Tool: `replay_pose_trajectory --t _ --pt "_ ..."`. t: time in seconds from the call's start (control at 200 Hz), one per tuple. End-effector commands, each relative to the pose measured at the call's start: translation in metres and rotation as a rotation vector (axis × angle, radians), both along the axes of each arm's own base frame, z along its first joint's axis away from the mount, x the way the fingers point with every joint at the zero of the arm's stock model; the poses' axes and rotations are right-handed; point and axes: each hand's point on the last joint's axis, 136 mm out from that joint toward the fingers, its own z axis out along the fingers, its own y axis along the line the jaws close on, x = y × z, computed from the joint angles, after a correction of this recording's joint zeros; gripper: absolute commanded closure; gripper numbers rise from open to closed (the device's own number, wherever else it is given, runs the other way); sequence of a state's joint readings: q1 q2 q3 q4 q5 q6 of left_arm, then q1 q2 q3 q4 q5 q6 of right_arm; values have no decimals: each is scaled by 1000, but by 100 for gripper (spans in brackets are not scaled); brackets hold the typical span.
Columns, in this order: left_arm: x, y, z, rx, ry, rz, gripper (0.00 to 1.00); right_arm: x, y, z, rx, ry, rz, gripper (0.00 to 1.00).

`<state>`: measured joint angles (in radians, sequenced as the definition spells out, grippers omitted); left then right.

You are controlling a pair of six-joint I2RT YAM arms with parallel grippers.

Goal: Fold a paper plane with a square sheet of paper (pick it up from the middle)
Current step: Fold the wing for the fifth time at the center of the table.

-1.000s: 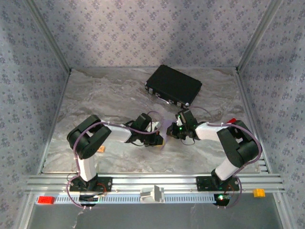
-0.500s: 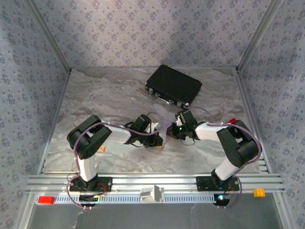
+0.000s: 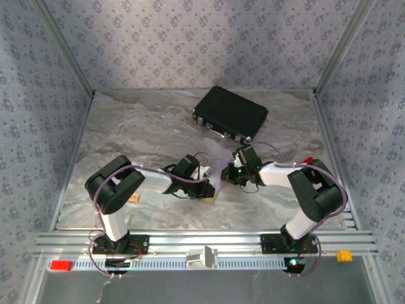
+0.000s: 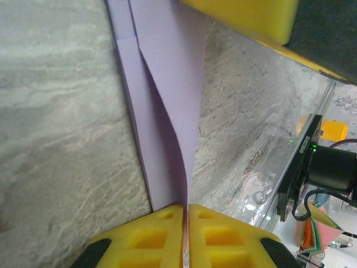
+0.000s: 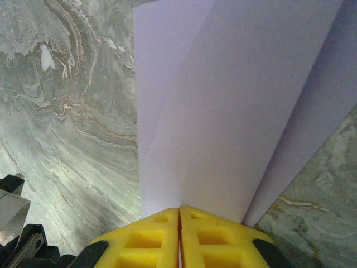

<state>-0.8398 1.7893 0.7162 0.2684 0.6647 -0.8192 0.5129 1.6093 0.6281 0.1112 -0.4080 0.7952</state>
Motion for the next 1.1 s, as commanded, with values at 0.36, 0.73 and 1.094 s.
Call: replay_pose_trajectory --t 0.36,0.73,1.094 --pt "-22 25 -22 130 48 -16 87 -14 -24 -33 -133 79 -31 90" --pt "-20 27 -18 122 29 10 100 -13 -24 -34 -131 80 -29 90" --pt "-18 32 -20 152 11 16 90 -13 -23 -34 -125 81 -31 90"
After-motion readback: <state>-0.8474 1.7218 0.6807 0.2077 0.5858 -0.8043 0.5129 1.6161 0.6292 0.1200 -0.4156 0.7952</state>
